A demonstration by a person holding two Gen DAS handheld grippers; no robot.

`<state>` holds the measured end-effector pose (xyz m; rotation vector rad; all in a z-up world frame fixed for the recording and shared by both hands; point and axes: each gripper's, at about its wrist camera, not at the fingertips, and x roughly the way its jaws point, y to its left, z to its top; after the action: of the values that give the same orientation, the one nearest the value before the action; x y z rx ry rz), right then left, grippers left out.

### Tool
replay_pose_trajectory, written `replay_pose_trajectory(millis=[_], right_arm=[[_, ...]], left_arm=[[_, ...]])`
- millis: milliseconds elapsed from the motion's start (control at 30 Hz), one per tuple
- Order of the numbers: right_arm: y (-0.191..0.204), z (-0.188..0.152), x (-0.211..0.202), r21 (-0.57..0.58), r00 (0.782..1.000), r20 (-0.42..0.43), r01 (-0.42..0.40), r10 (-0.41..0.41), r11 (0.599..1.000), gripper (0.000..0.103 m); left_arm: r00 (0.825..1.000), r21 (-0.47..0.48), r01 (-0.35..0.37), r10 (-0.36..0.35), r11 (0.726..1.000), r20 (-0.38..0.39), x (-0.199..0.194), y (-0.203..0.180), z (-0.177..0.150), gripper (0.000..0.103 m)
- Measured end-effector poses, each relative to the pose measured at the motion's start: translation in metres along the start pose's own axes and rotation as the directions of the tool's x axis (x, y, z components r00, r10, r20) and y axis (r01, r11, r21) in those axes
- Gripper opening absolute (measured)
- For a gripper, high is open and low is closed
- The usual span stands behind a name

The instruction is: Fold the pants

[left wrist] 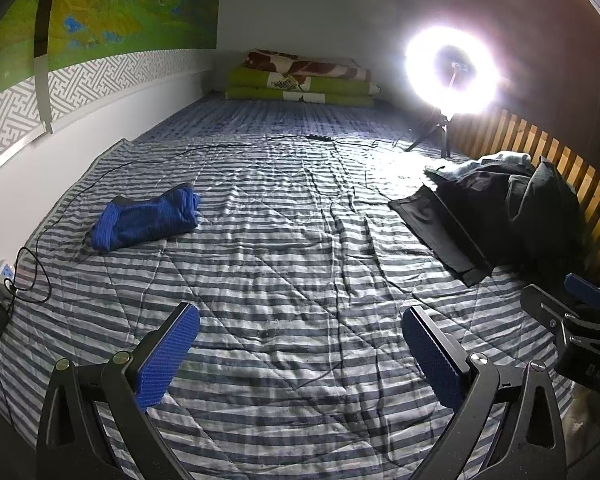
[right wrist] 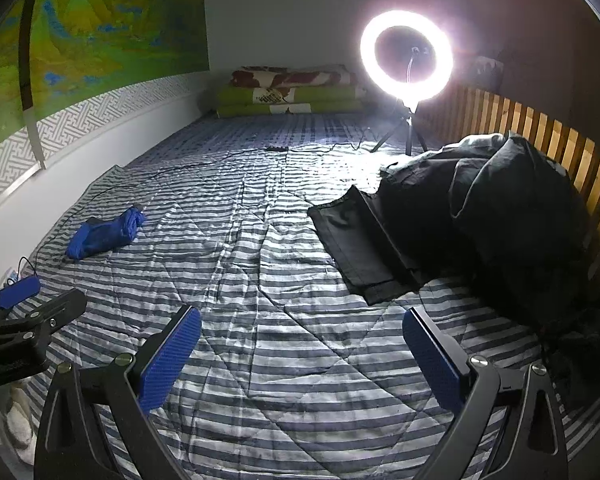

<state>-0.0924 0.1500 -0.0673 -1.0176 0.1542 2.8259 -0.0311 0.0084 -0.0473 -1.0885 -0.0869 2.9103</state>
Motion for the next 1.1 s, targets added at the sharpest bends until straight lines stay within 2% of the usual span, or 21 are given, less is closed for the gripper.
replay_pose_trajectory(millis=[367, 533, 733, 967, 1100], right_arm=[[-0.015, 0.001, 0.011, 0.019, 0.999, -0.011, -0.031, 0.031, 0.999, 0.099], [-0.036, -0.002, 0.030, 0.083, 0.996, -0.055, -0.064, 0.068, 0.995, 0.099], [-0.076, -0.001, 0.054, 0.188, 0.996, -0.081, -0.024, 0.040, 0.982, 0.097], [-0.128, 0.015, 0.068, 0.242, 0.995, -0.074, 0.085, -0.069, 0.967, 0.095], [-0.172, 0.041, 0.075, 0.251, 0.985, -0.053, 0.174, -0.165, 0.952, 0.095]], left_arm=[[1.000, 0.000, 0.016, -0.016, 1.000, -0.025, 0.021, -0.011, 0.000, 0.102], [0.999, 0.023, 0.026, -0.026, 0.999, -0.027, 0.031, -0.020, -0.001, 0.102], [0.998, 0.025, 0.032, -0.031, 0.999, -0.048, 0.050, -0.025, -0.003, 0.102], [0.996, -0.013, 0.038, -0.039, 0.999, -0.085, 0.081, -0.022, 0.000, 0.102], [0.994, -0.034, 0.030, -0.034, 0.999, -0.105, 0.097, -0.017, 0.000, 0.102]])
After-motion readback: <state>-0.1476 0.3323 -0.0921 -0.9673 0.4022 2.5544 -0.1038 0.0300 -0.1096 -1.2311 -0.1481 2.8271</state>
